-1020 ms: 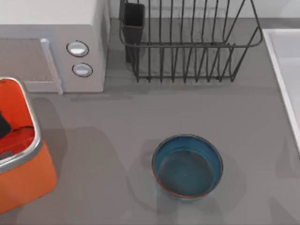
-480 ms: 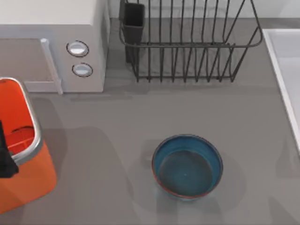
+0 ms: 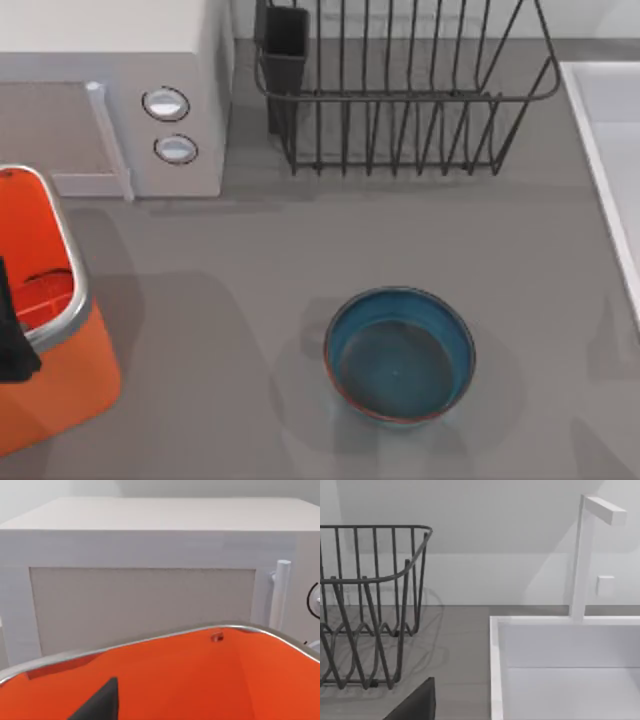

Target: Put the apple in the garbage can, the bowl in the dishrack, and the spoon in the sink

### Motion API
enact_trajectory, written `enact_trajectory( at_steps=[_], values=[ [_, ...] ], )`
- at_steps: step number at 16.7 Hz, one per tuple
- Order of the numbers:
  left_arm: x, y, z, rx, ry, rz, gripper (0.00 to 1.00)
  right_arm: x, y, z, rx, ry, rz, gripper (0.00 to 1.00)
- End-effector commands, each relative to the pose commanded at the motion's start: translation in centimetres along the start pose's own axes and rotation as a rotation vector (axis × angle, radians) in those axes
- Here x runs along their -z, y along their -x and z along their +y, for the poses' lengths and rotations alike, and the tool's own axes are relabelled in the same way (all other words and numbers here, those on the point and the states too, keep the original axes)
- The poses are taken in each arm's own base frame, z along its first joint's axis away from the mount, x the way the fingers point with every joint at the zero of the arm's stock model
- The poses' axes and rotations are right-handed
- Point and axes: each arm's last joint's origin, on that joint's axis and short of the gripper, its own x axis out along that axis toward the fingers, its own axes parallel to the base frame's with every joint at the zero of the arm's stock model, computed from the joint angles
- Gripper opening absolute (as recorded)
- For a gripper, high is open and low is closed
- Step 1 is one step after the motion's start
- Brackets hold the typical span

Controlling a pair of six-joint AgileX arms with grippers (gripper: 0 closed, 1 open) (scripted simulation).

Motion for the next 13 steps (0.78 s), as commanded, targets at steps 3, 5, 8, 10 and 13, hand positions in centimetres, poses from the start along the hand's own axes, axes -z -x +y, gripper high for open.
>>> enact_trajectory(
  at_steps=[3, 5, 8, 10, 13],
  values=[
    [0.0, 0.0, 0.0, 0.000, 0.000, 0.000, 1.00, -1.7, -0.1, 0.8, -0.068, -0.057, 0.078, 1.00],
    [0.0, 0.0, 0.0, 0.000, 0.000, 0.000, 1.00, -3.7, -0.4, 1.8, -0.136, -0.110, 0.176, 1.00],
    [0.0, 0.0, 0.0, 0.000, 0.000, 0.000, 1.00, -6.9, -1.8, 3.9, -0.230, -0.177, 0.405, 1.00],
    [0.0, 0.0, 0.0, 0.000, 0.000, 0.000, 1.00, -8.5, -3.5, 5.9, -0.266, -0.198, 0.600, 1.00],
    [0.0, 0.0, 0.0, 0.000, 0.000, 0.000, 1.00, -9.6, -6.8, 9.7, -0.259, -0.184, 0.912, 1.00]
  ],
)
